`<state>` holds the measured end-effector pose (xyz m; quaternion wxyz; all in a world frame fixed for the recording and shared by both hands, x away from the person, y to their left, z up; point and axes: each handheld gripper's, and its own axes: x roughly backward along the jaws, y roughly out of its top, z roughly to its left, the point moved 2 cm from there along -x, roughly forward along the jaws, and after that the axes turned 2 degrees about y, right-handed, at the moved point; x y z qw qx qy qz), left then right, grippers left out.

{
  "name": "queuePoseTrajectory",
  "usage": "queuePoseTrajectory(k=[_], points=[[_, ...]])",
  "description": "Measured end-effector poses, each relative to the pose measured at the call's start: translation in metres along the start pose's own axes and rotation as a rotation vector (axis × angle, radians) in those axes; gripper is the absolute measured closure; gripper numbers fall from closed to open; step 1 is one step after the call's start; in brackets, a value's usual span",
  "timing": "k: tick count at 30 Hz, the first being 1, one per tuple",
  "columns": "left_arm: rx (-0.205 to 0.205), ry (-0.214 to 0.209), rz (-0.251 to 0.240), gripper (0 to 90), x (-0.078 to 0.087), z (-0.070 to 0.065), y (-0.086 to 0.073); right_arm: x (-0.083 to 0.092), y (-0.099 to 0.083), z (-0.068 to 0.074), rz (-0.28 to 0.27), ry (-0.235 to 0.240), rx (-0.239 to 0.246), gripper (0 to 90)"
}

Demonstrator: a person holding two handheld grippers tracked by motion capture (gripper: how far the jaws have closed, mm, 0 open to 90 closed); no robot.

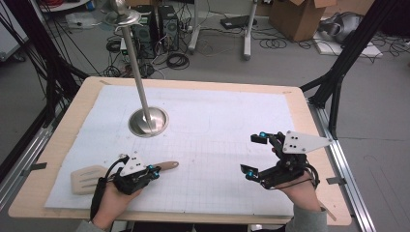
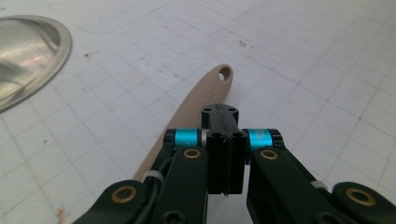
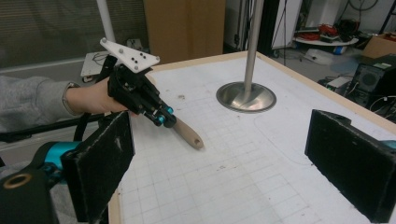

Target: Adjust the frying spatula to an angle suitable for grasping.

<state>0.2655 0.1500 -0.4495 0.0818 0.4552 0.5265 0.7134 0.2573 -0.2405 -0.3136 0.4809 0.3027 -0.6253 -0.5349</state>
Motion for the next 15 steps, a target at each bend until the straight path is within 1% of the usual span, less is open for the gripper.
queuePoseTrajectory(k=[4,8,9,12,15], points=[[-0.021,-0.011,0.023,89.6,-0.008,-0.004,0.001,0.005,-0.001,0.000,-0.002,-0.013,-0.002,7.2],[-0.023,-0.018,0.040,89.7,-0.015,-0.005,0.001,0.009,-0.003,0.001,-0.001,-0.023,-0.011,7.2],[-0.029,-0.018,0.046,89.6,-0.017,-0.004,0.001,0.010,-0.003,0.001,-0.006,-0.030,-0.007,7.2],[-0.035,-0.009,0.064,89.6,-0.022,-0.004,0.001,0.012,-0.005,0.003,0.002,-0.029,-0.013,7.2],[-0.033,-0.009,0.060,89.6,-0.025,-0.001,0.002,0.015,-0.006,0.003,0.003,-0.041,-0.010,7.2]])
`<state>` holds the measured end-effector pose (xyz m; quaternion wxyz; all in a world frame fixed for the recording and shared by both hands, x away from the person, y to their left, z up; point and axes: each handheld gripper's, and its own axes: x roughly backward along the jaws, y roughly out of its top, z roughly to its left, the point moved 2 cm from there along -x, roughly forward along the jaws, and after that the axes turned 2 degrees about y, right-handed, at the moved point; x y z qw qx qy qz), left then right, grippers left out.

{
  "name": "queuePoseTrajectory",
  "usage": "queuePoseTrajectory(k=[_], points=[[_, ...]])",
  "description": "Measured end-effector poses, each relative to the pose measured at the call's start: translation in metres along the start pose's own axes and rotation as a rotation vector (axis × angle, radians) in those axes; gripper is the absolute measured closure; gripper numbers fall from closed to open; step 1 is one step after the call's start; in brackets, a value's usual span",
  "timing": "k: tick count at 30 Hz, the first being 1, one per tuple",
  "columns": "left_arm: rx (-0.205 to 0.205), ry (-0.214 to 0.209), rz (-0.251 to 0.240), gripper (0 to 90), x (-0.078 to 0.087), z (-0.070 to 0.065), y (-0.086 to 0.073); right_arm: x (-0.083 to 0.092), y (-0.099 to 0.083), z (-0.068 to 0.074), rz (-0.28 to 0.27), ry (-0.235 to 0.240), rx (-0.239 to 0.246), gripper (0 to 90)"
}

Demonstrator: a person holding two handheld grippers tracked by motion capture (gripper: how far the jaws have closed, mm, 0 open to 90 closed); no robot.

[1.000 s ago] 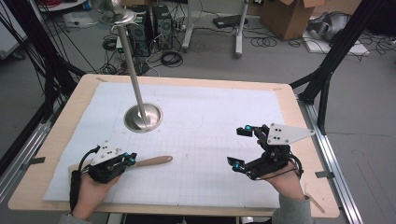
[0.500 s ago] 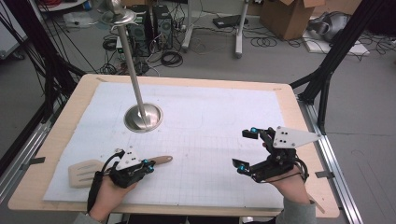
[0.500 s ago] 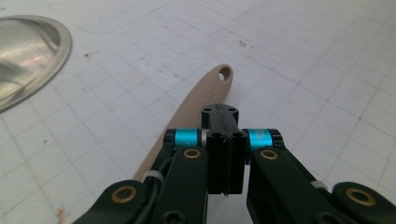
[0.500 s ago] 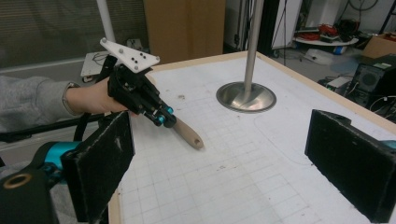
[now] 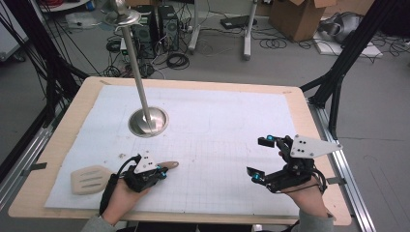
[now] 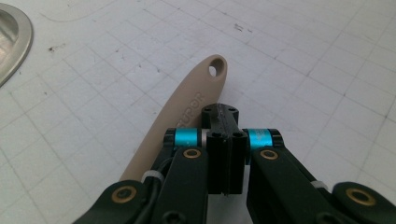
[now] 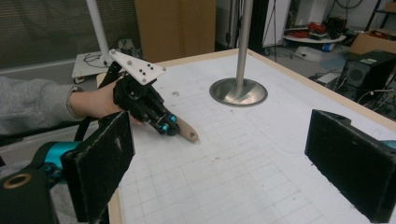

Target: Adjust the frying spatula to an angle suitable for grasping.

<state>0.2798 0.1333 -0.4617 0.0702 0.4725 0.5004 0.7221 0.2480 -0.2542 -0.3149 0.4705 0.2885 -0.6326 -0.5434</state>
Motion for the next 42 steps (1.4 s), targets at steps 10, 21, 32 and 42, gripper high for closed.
queuePoseTrajectory(k=[10,21,32,42], points=[[-0.006,0.008,-0.010,89.7,-0.005,0.007,0.005,0.010,-0.004,0.003,0.003,-0.025,-0.012,7.2],[-0.001,0.046,-0.002,89.7,-0.014,0.012,0.009,0.014,-0.006,0.005,0.008,-0.042,-0.016,7.2],[0.028,0.075,-0.006,89.7,-0.018,0.022,0.012,0.013,-0.006,0.007,0.016,-0.034,-0.017,7.2],[0.045,0.132,-0.002,89.8,-0.023,0.034,0.014,0.015,-0.007,0.006,0.011,-0.034,-0.018,7.2]])
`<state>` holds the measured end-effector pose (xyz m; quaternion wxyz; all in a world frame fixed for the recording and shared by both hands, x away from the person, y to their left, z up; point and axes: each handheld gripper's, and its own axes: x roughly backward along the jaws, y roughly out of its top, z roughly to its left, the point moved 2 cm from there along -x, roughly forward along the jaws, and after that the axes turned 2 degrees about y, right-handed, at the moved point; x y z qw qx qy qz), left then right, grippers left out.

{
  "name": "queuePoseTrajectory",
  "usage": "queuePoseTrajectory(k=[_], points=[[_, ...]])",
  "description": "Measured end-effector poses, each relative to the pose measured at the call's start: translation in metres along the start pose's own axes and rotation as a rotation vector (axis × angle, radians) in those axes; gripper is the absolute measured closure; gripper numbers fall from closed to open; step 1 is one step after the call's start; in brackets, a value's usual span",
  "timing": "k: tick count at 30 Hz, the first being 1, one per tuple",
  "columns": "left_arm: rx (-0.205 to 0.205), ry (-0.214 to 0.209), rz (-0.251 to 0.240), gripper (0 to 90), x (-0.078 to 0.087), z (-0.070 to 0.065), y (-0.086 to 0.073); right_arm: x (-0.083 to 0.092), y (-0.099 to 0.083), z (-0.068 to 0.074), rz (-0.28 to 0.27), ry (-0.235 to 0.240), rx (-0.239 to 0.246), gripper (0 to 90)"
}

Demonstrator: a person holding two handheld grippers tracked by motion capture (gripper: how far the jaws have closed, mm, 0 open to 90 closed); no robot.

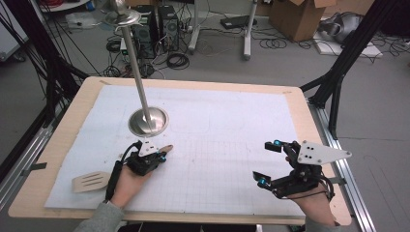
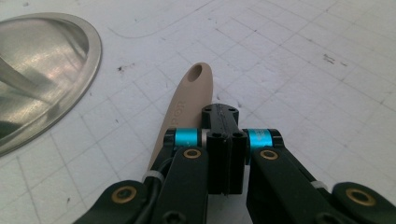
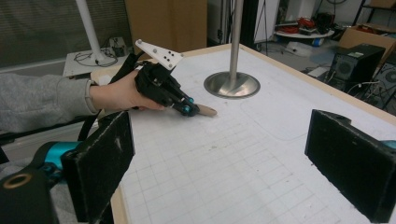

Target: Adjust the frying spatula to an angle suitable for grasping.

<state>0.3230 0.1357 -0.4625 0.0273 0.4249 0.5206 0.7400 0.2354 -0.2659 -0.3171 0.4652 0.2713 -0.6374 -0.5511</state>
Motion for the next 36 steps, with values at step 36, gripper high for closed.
queuePoseTrajectory(k=[36], points=[[0.102,0.098,-0.008,89.7,-0.004,0.023,0.000,-0.001,-0.003,0.000,0.012,-0.001,-0.005,7.2]])
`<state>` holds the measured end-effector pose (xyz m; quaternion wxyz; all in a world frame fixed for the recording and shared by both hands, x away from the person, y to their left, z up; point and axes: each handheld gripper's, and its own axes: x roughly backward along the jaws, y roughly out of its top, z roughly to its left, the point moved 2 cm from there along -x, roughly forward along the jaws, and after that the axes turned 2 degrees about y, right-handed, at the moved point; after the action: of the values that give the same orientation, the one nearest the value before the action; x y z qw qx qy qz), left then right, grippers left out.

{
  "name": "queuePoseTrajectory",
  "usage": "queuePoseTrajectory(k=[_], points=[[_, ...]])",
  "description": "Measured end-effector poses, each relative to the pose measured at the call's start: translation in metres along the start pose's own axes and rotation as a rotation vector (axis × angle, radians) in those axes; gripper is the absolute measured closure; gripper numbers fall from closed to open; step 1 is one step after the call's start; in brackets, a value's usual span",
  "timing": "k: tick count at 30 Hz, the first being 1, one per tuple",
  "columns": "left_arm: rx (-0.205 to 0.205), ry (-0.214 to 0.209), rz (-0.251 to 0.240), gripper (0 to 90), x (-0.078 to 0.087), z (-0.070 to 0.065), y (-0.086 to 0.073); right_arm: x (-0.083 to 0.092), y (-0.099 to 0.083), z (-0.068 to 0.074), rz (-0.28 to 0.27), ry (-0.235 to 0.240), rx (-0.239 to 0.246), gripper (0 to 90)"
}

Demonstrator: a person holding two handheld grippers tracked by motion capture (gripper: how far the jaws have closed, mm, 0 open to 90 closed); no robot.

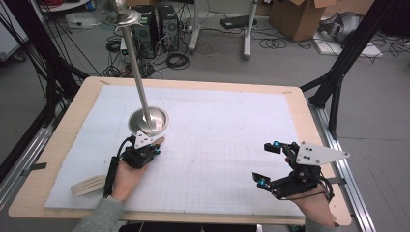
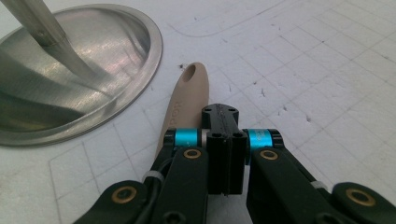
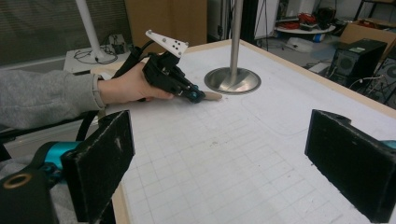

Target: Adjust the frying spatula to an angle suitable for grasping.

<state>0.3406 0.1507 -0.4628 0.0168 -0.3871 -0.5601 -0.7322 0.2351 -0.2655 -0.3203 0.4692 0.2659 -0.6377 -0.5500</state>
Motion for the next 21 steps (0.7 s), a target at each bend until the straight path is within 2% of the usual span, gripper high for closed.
queuePoseTrajectory(k=[2,11,13,16,19,21], points=[[0.017,-0.014,-0.005,89.7,0.000,0.002,0.000,0.000,0.000,0.000,0.003,0.002,-0.004,7.2],[0.003,-0.001,0.001,89.7,0.000,0.000,0.000,0.000,0.000,0.000,0.002,0.005,-0.006,7.2],[0.013,-0.023,-0.005,89.7,0.002,-0.001,0.000,-0.001,0.000,0.000,0.005,0.003,0.000,7.2],[-0.005,-0.053,-0.030,89.6,0.008,-0.008,0.003,-0.001,0.000,-0.001,0.003,0.003,0.001,7.2],[-0.034,-0.081,-0.040,89.6,0.020,-0.012,0.011,-0.001,0.001,-0.002,-0.002,0.004,-0.002,7.2],[-0.022,-0.099,-0.079,89.6,0.032,-0.011,0.017,-0.001,0.002,-0.002,-0.010,0.003,0.003,7.2]])
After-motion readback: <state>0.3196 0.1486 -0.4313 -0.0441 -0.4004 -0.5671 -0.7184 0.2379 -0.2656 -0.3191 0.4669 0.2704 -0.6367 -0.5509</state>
